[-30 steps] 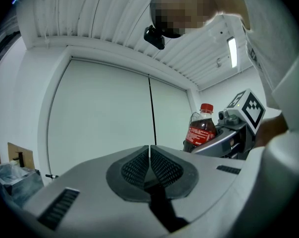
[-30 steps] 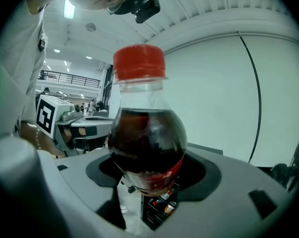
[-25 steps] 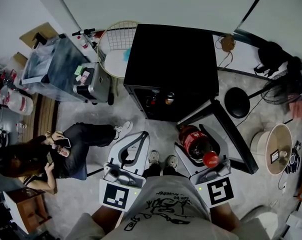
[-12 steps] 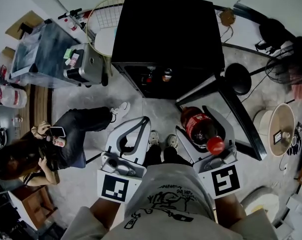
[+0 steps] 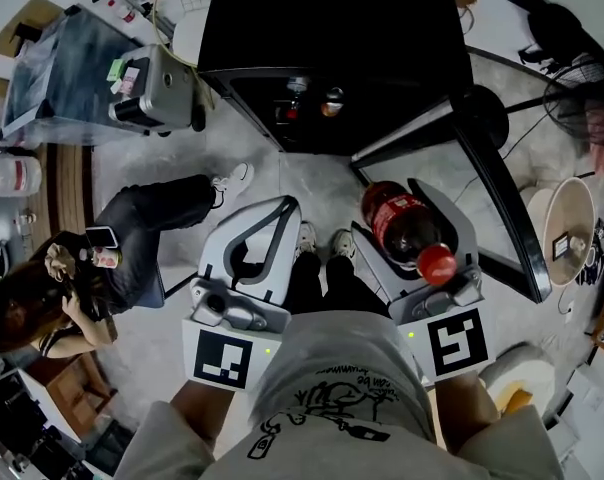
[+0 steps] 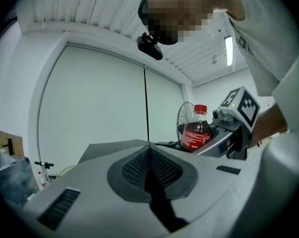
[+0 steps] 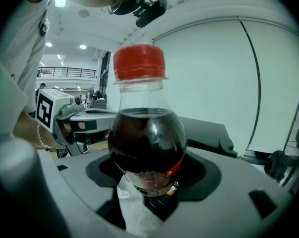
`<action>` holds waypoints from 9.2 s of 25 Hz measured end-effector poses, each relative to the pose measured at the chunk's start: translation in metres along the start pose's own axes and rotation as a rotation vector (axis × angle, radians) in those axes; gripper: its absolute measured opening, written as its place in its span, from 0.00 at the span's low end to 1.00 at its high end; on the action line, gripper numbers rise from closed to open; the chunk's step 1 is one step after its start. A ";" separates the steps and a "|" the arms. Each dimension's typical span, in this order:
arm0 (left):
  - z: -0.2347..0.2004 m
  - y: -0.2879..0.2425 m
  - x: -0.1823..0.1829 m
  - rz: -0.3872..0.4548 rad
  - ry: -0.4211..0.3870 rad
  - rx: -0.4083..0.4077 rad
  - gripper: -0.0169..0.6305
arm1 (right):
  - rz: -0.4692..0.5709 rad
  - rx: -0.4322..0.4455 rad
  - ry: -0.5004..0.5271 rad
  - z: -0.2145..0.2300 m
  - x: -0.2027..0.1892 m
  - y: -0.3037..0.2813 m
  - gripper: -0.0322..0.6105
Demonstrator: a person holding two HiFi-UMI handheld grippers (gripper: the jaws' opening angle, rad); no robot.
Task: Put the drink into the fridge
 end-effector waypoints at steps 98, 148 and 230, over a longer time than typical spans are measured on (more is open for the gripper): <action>-0.092 -0.179 -0.283 -0.110 0.079 0.097 0.06 | -0.238 -0.079 0.006 0.100 -0.253 -0.284 0.54; -0.117 -0.186 -0.302 -0.193 0.120 0.140 0.06 | -0.284 -0.203 -0.287 0.145 -0.280 -0.306 0.65; 0.009 0.015 0.090 -0.018 0.079 0.018 0.06 | 0.198 0.033 0.033 0.012 0.118 0.054 0.10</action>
Point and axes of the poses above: the fingertips, and each gripper's own axes: y backward along the fingers, z to its right, x out of its top, the point moved 1 cm from there along y, backward along the fingers, and after that the axes turned 5 degrees about -x, right-handed, at the moved point
